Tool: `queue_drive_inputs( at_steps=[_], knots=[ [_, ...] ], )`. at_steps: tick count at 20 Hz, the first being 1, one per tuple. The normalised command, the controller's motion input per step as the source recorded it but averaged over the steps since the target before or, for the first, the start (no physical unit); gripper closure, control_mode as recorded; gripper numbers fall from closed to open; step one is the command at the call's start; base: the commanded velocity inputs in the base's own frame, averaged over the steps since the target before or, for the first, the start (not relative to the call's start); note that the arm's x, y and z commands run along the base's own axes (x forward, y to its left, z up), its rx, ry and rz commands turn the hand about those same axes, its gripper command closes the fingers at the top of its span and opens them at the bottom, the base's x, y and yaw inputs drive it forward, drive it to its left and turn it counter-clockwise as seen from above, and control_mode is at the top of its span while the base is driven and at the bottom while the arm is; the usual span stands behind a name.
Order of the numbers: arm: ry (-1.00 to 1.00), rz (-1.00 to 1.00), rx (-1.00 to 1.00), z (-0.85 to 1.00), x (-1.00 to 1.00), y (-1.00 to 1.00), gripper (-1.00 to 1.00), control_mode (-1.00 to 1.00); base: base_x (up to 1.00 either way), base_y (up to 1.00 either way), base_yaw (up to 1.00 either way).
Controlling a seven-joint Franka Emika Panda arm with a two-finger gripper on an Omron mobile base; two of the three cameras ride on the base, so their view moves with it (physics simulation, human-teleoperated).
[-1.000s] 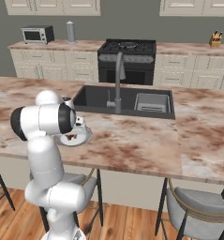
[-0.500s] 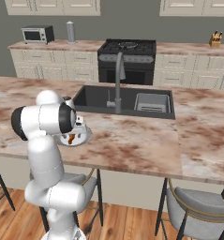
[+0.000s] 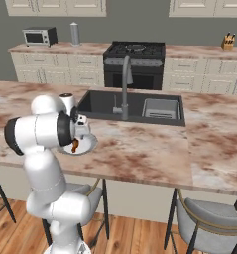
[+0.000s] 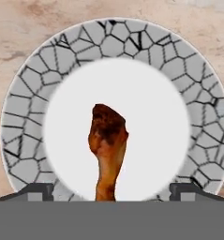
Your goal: Take the chicken drumsticks from the pan and place one on each plate on the dining counter.
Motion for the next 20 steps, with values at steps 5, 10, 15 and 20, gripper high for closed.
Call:
queue_drive_inputs(
  at_steps=[5, 10, 15, 20],
  knots=[
    [-0.02, -0.09, 0.02, 0.29, -0.93, -0.05, -1.0, -1.0, 0.0, 0.0, 0.0],
    [-0.05, -0.09, 0.01, 0.19, -1.0, -0.2, -1.0, -1.0, 0.0, 0.0, 0.0],
    [0.0, -0.05, 0.01, 0.25, -0.98, -0.32, -1.0, -1.0, 0.0, 0.0, 0.0],
    [0.0, -0.02, 0.01, 0.26, -1.0, -0.38, -1.0, -1.0, 0.0, 0.0, 0.0]
  ],
)
